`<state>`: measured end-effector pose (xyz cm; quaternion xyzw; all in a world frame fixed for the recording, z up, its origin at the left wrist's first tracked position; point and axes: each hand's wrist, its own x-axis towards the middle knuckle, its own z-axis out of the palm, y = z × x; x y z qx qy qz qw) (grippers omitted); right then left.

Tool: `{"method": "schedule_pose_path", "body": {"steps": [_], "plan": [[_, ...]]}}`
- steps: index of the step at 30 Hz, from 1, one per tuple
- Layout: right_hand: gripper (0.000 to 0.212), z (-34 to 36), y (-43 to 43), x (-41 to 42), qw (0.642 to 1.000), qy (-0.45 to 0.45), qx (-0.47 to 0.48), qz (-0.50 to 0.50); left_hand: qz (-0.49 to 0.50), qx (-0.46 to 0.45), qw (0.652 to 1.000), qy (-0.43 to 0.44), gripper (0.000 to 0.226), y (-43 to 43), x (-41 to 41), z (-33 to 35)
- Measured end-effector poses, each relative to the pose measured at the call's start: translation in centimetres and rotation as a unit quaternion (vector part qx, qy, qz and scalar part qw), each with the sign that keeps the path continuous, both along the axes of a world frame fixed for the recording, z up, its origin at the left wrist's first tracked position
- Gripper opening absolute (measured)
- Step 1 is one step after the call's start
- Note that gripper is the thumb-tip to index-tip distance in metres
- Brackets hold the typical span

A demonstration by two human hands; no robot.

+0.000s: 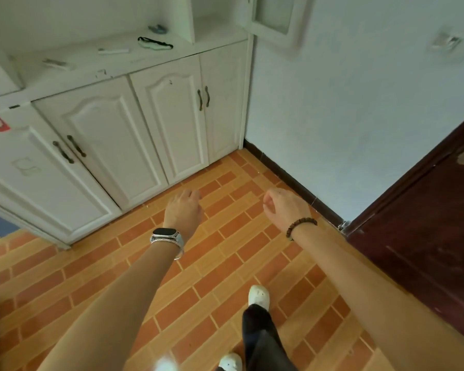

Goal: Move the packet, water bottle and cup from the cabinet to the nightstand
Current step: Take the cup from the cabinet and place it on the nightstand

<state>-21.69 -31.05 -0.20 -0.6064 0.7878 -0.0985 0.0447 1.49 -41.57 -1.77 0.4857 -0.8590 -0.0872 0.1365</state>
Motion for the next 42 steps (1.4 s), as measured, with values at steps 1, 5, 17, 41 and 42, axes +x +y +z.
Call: {"method": "schedule_pose_path", "body": {"steps": [1,5,17,41,42], "plan": [[0.011,0.0,-0.7,-0.8,1.000,-0.003,0.003,-0.003,0.000,0.004,1.000,-0.002,0.025,-0.8,-0.8,0.0],[0.012,-0.4,-4.2,-4.4,1.000,-0.010,0.008,-0.002,0.001,-0.003,1.000,-0.013,0.023,-4.2,-3.7,-0.2],[0.014,0.8,-19.2,-15.4,0.999,-0.037,-0.006,0.035,0.066,-0.014,0.996,-0.056,0.024,-16.2,-11.7,0.1],[0.015,2.2,-43.7,-28.2,1.000,-0.018,-0.002,0.024,0.031,-0.022,0.999,0.020,0.025,-42.2,-27.1,-0.2],[0.016,2.6,-45.1,-28.6,1.000,-0.019,-0.009,0.021,0.023,-0.033,0.999,0.024,0.025,-43.4,-27.7,0.3]]}}
